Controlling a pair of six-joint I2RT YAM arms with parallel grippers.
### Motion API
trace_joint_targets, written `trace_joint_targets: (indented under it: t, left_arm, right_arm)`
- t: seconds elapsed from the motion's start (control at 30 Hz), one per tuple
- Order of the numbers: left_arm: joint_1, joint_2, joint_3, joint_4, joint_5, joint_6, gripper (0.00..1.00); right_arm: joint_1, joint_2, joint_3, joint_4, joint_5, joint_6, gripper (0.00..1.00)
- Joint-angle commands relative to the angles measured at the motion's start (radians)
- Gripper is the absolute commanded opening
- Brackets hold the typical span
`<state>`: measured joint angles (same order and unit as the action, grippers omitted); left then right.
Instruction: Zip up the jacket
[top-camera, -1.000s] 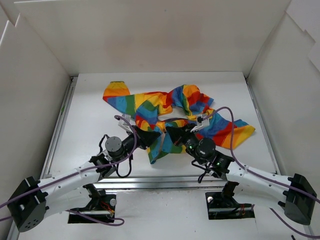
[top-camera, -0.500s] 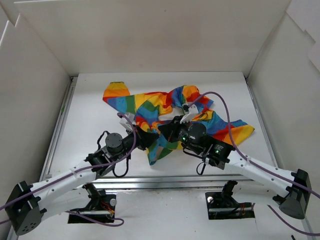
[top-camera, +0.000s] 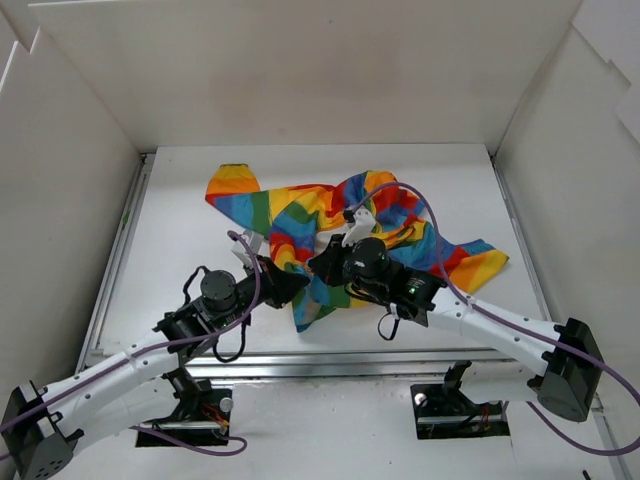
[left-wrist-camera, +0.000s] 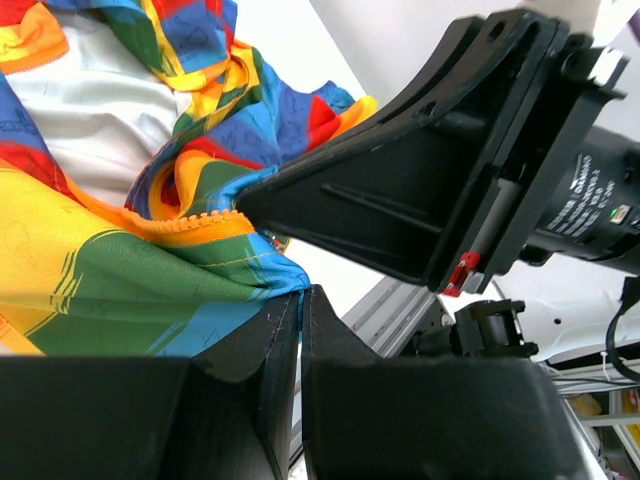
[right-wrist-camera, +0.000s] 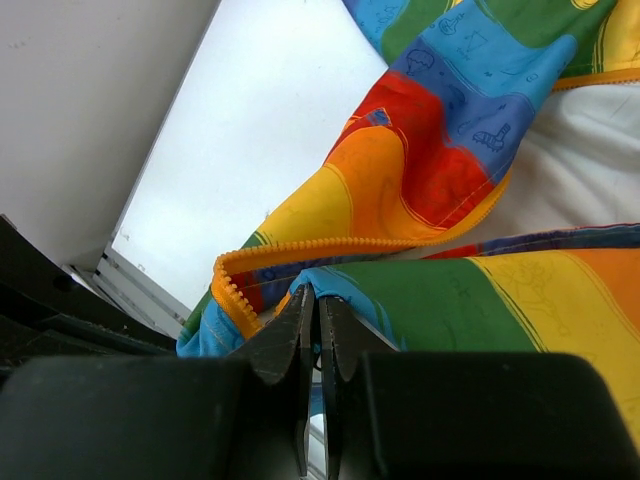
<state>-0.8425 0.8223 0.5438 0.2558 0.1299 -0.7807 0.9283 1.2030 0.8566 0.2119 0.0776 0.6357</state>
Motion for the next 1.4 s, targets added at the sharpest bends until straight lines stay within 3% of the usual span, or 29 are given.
trace_joint_targets:
  t: [0.0, 0.33, 0.67, 0.77, 0.87, 0.9, 0.97, 1.13, 1.2, 1.23, 1.27, 1.33, 1.37]
  left_arm:
    - [-0.009, -0.031, 0.03, 0.042, 0.073, 0.012, 0.0]
    - [-0.009, 0.026, -0.007, 0.011, 0.112, -0.02, 0.0]
    - [-0.009, 0.051, 0.018, -0.021, 0.142, 0.006, 0.0]
    - [-0.009, 0.06, 0.028, -0.044, 0.166, 0.021, 0.0]
    - [-0.009, 0.061, 0.033, -0.088, 0.186, 0.037, 0.0]
    - [-0.009, 0.057, 0.033, -0.096, 0.189, 0.04, 0.0]
    - [-0.009, 0.052, 0.031, -0.118, 0.197, 0.046, 0.0]
    - [-0.009, 0.047, 0.035, -0.148, 0.209, 0.064, 0.0]
    - [-0.009, 0.047, 0.035, -0.145, 0.214, 0.063, 0.0]
    - [-0.009, 0.046, 0.036, -0.142, 0.218, 0.064, 0.0]
    - [-0.009, 0.046, 0.036, -0.138, 0.22, 0.066, 0.0]
    - [-0.009, 0.044, 0.031, -0.129, 0.223, 0.064, 0.0]
    - [-0.009, 0.044, 0.031, -0.127, 0.226, 0.063, 0.0]
  right_arm:
    - [-0.013, -0.013, 0.018, 0.061, 0.054, 0.001, 0.0]
    - [-0.013, -0.125, -0.004, 0.046, 0.054, 0.012, 0.0]
    - [-0.013, -0.125, -0.074, 0.003, 0.025, 0.073, 0.02]
    - [-0.011, -0.141, -0.117, -0.012, 0.018, 0.093, 0.16]
    - [-0.011, -0.18, -0.146, -0.031, 0.005, 0.105, 0.35]
    - [-0.013, -0.204, -0.148, -0.042, -0.001, 0.104, 0.46]
    - [-0.011, -0.235, -0.148, -0.101, -0.006, 0.098, 0.56]
    - [-0.011, -0.33, -0.136, -0.26, -0.012, 0.059, 0.63]
    - [-0.013, -0.338, -0.119, -0.31, -0.028, 0.033, 0.59]
    - [-0.013, -0.335, -0.104, -0.334, -0.065, -0.009, 0.47]
    - [-0.011, -0.332, -0.096, -0.336, -0.094, -0.04, 0.22]
    - [0.0, -0.286, -0.047, -0.36, -0.188, -0.125, 0.0]
    - [0.016, -0.239, -0.027, -0.376, -0.202, -0.152, 0.0]
